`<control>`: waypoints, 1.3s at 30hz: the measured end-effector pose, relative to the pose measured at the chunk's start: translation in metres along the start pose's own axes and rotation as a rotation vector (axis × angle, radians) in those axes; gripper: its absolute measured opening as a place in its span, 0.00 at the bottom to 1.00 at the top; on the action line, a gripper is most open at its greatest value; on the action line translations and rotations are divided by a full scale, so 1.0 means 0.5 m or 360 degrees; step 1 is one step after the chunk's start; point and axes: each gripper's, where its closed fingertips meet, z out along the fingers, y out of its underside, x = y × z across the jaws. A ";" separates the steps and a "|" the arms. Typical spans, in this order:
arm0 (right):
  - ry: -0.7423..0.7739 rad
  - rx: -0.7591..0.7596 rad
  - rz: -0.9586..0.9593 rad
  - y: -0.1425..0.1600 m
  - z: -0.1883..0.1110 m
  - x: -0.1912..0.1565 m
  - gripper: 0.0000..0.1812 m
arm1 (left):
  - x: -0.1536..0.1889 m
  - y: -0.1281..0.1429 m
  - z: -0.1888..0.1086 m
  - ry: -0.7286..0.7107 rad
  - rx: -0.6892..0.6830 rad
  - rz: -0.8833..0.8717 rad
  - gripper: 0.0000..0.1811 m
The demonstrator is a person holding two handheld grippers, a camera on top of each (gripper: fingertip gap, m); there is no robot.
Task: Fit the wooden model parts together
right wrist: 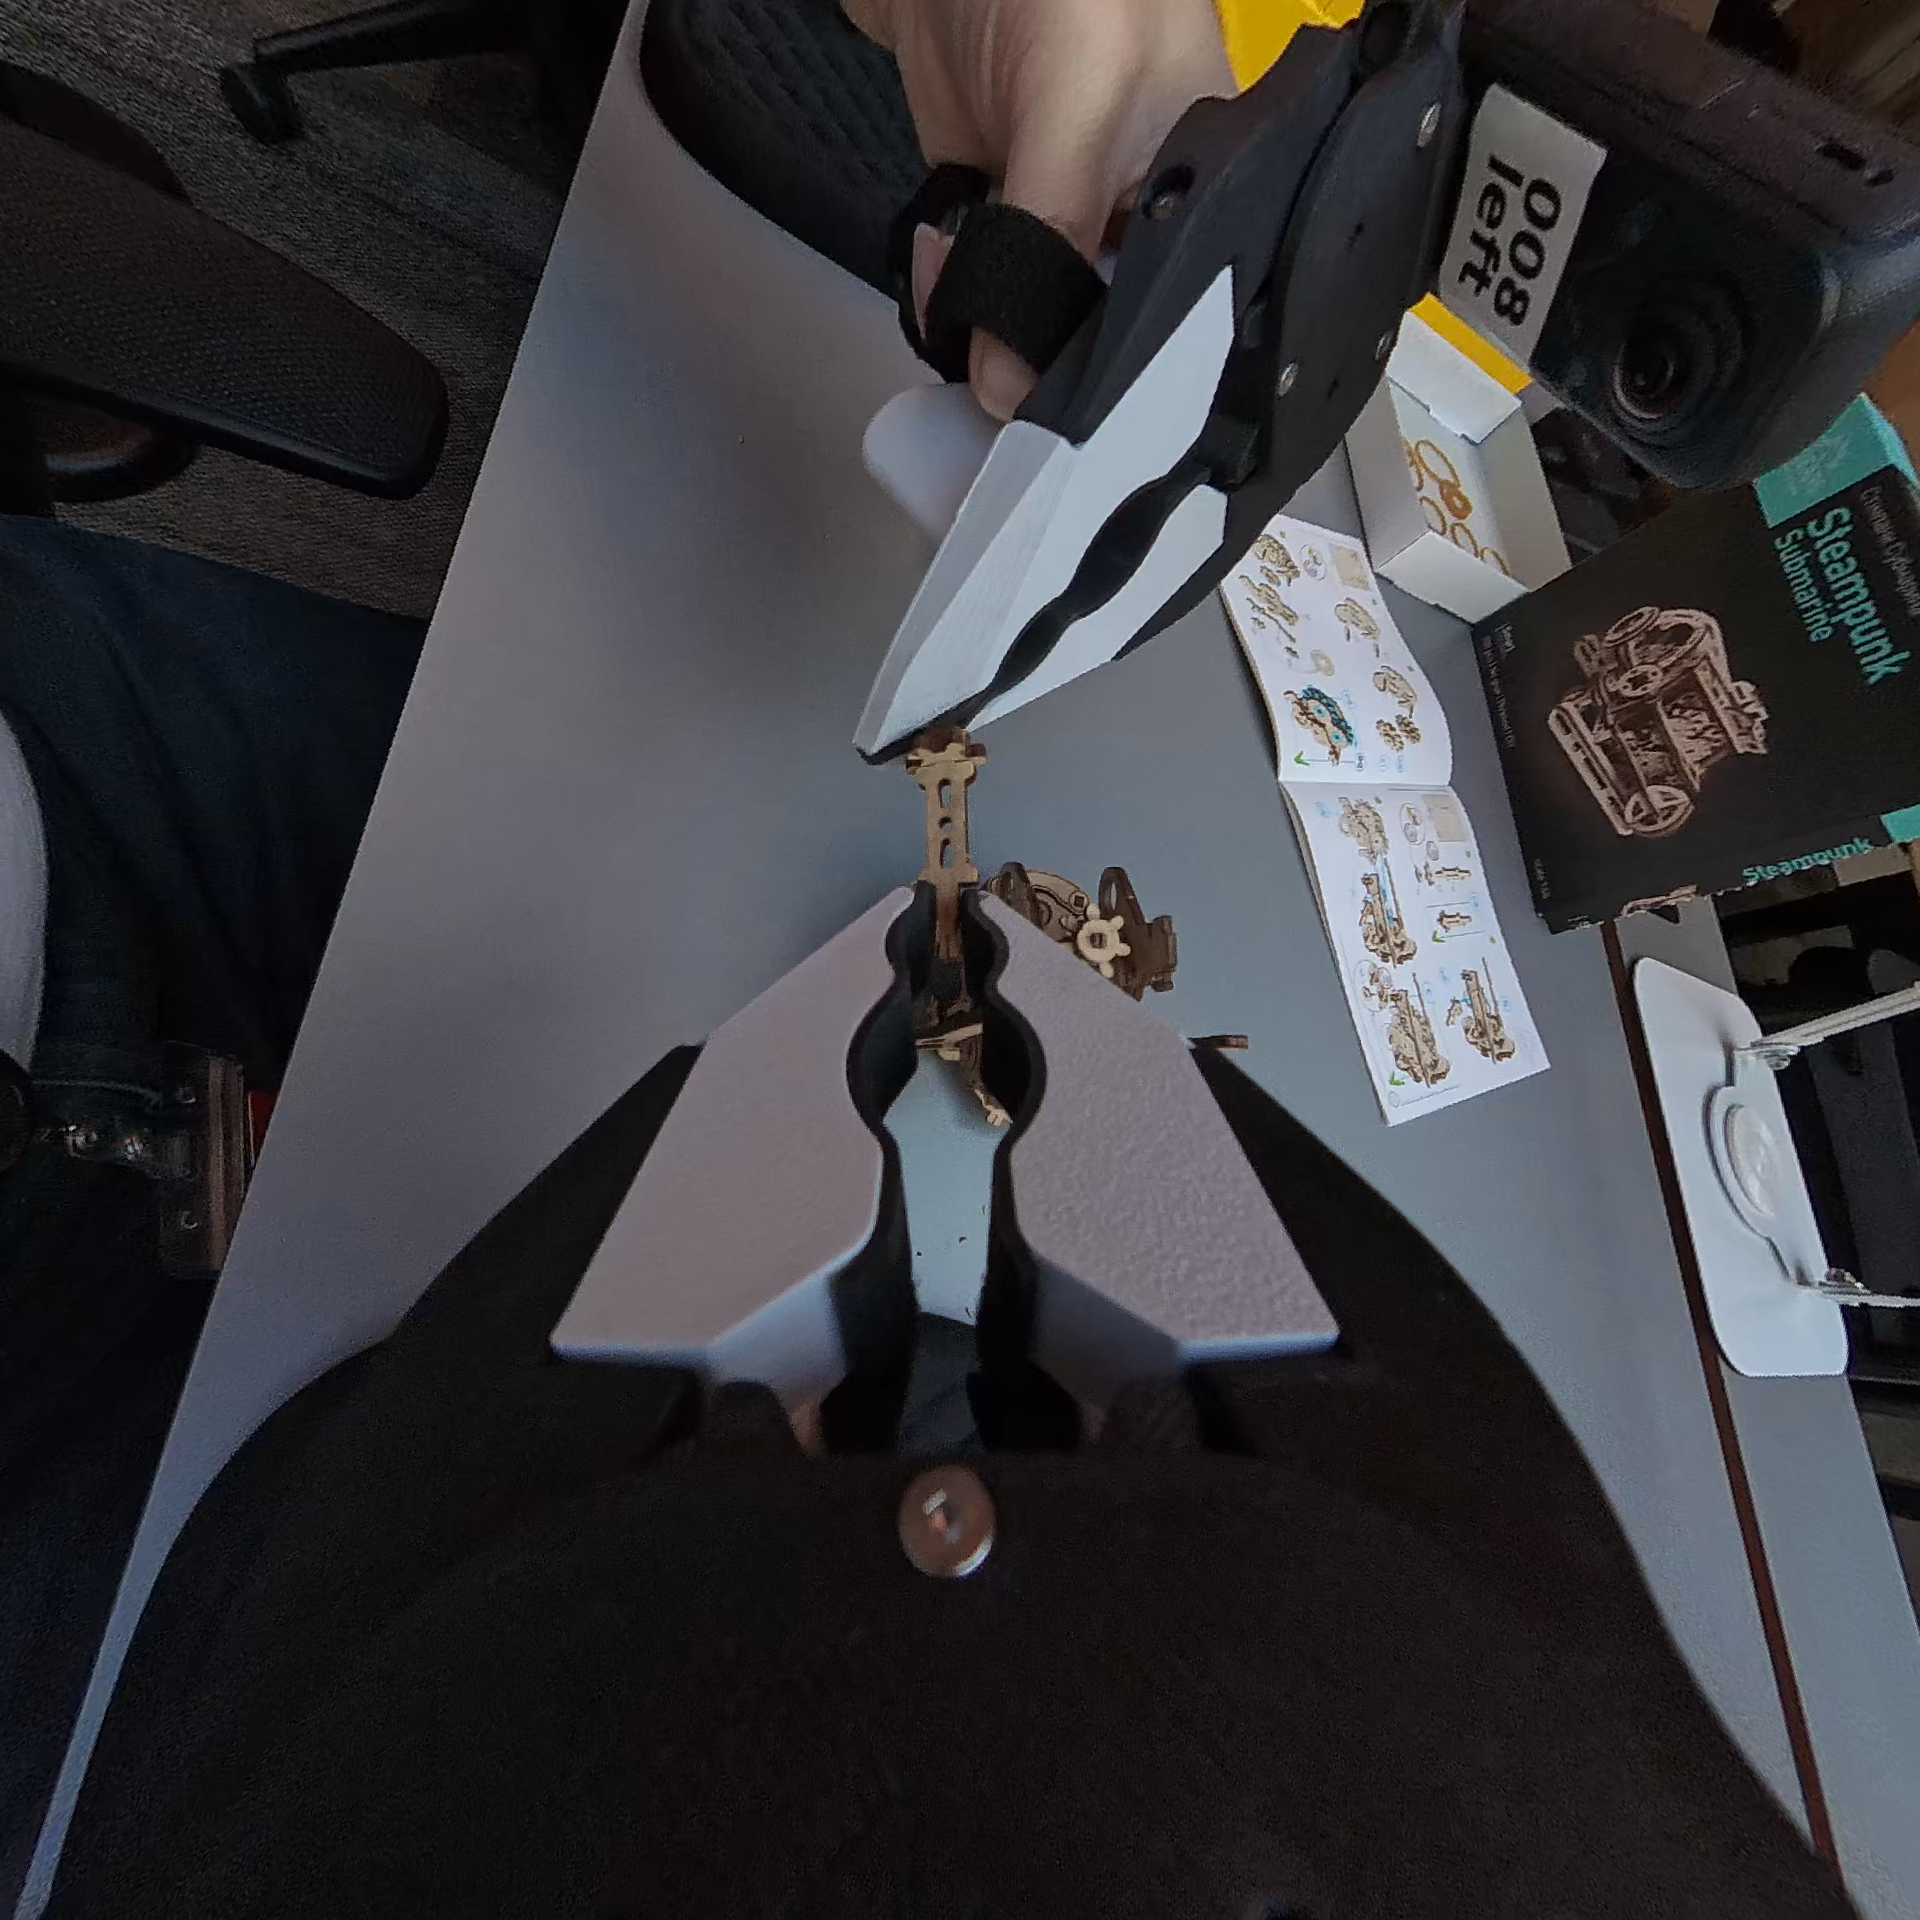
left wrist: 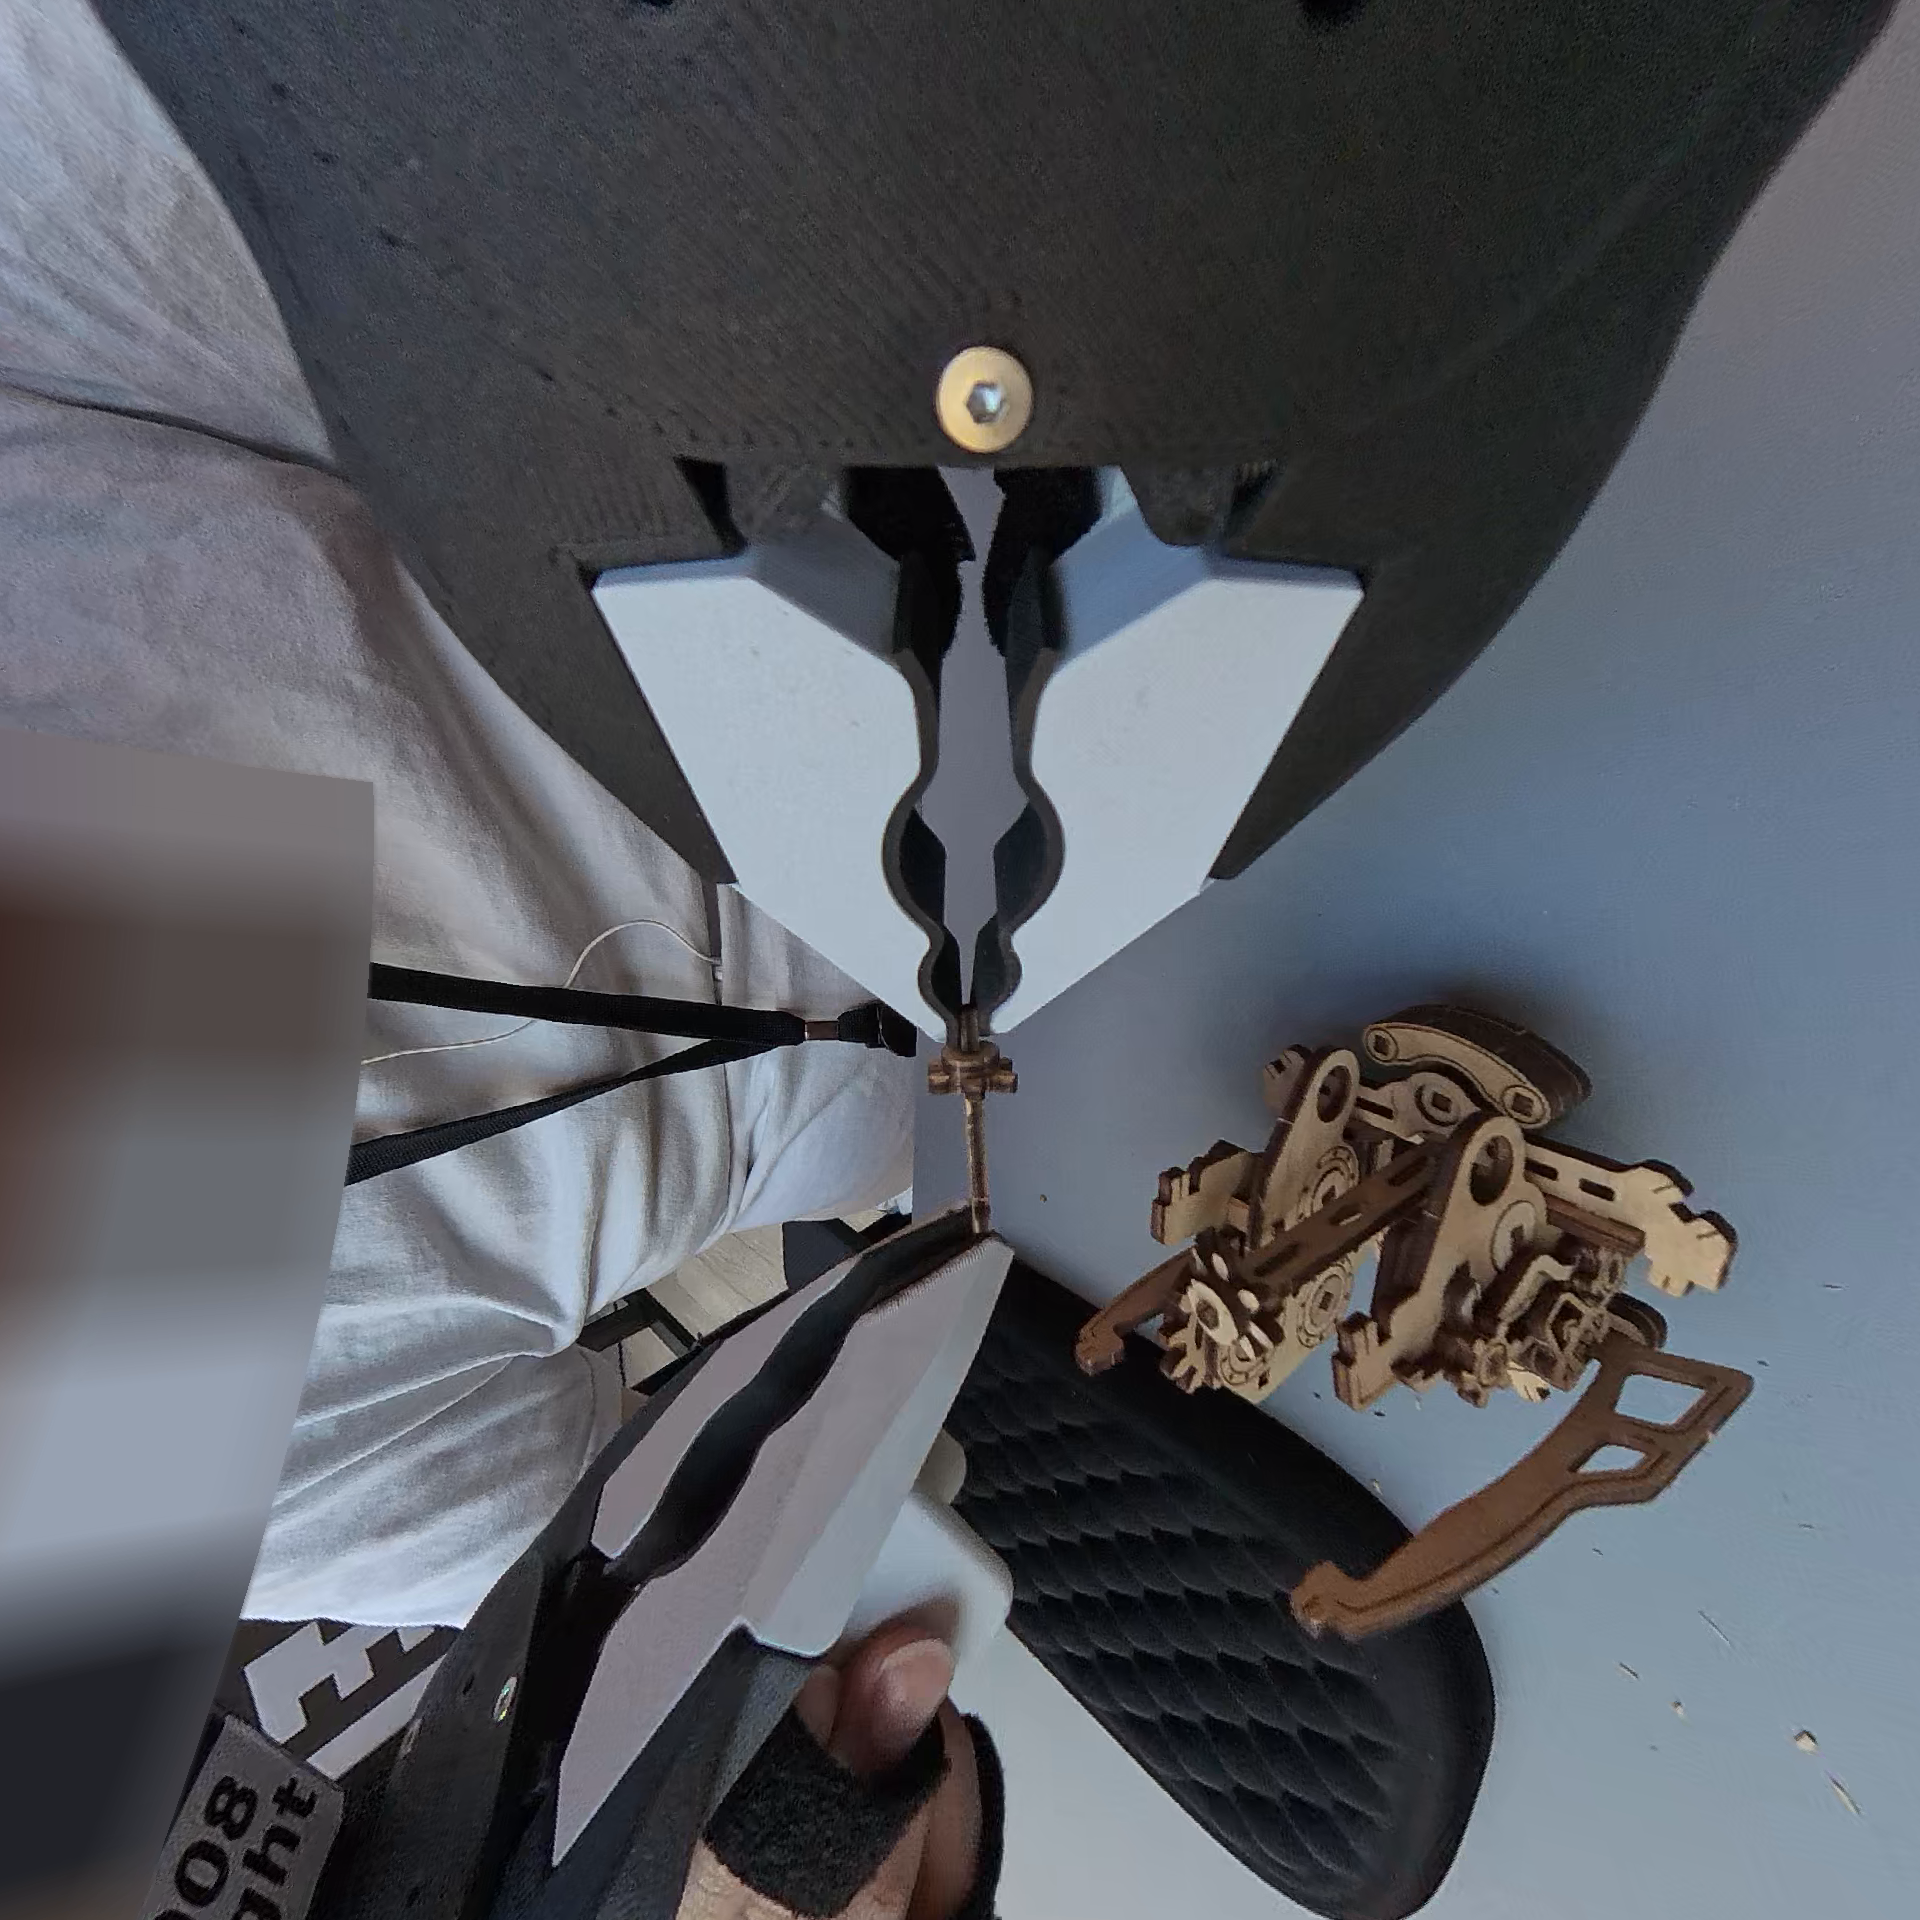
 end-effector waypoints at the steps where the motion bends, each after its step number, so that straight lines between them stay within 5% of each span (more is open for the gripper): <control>1: -0.0006 -0.0017 0.0021 0.003 0.000 -0.002 0.02 | -0.001 0.000 0.002 0.0004 -0.0007 0.0002 0.00; 8: 0.0104 -0.0020 0.0449 0.027 -0.008 0.016 0.01 | -0.050 -0.020 -0.037 -0.0162 0.0175 0.0022 0.10; 11: 0.0233 -0.0007 0.0606 0.035 -0.012 0.028 0.01 | -0.057 -0.036 -0.049 -0.0185 0.0413 0.0022 0.12; 22: 0.0492 0.0107 0.0576 0.001 0.008 0.046 0.01 | -0.027 -0.084 -0.061 -0.0131 0.1082 -0.0137 0.07; 32: 0.0459 0.0158 0.0605 -0.006 0.033 0.045 0.08 | -0.054 -0.080 -0.092 -0.0320 0.1056 -0.0054 0.07; 39: 0.0442 0.0273 0.0724 -0.002 -0.033 0.096 0.08 | -0.076 -0.070 -0.092 -0.0414 0.0805 0.0189 0.07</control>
